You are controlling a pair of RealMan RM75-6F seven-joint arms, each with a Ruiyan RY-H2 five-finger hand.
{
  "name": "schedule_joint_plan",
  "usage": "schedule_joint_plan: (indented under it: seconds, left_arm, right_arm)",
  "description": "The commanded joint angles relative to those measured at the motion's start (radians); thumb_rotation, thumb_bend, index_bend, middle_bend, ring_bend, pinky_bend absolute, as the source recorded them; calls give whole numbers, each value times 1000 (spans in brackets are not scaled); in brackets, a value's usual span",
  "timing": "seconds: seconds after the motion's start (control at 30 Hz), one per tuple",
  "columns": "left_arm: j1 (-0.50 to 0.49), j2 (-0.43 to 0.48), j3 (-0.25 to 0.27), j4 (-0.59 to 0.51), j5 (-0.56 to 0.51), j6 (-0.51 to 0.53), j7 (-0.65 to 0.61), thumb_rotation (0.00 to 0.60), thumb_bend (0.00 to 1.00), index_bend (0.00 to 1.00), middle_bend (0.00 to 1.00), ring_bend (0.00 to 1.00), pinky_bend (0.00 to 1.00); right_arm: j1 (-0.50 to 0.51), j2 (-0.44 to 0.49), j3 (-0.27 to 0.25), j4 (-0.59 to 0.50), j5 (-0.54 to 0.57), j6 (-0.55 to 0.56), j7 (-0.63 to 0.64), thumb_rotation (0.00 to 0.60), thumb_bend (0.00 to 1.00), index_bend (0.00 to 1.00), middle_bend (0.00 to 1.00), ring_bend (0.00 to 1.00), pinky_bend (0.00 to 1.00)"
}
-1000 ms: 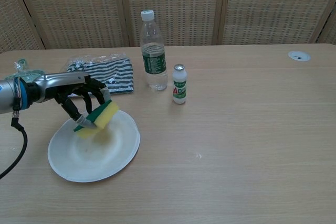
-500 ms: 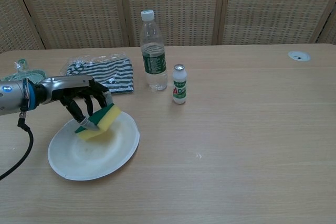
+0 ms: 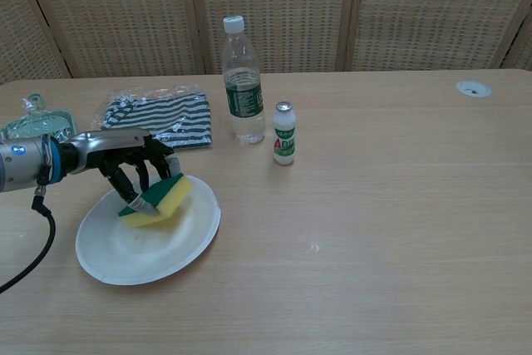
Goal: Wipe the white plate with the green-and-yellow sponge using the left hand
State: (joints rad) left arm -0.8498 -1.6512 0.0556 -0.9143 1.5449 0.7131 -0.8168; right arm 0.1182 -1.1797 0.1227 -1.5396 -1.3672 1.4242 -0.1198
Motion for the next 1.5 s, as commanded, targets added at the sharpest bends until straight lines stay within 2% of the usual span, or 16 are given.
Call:
schedule_joint_plan:
  seconds: [0.03,0.3,0.53,0.73,0.97,1.13,1.5]
  left_arm:
    - [1,-2,0,2,0,2,0,600,154,499,384,296,414]
    - [5,8,-8,-8,2,31,-5,600,154,499,384,296,414]
    - [8,76,-23,-91,13,93,0,600,154,499,384,296,414]
    - [3,120,-31,-130,10,98,81,600,154,499,384,296,414]
    - [-4,119,-23,-113,-8,53,266,600,155,506,386,296,414]
    - [-4,68,-18,-22,-9,54,530,600,155,518,389,296,414]
    - [-20,-7,-49,13,-37,52,798,600,155,522,393,298,414]
  right_arm:
    - [0,0,-1,-1,-1,0,0,600,0,0,0,0,0]
    - [-1,3,-1,-3,-3,3,3,600,0,0,0,0,0]
    - [-4,6,-2,-9,-9,9,6,600,0,0,0,0,0]
    - [-5,8,-3,-13,-14,13,9,600,0,0,0,0,0]
    - [-6,12,-3,-16,-14,14,11,600,0,0,0,0,0]
    - [-5,13,-2,-17,-12,11,13,600,0,0,0,0,0]
    - [-2,10,-2,-15,-6,2,7,600,0,0,0,0,0]
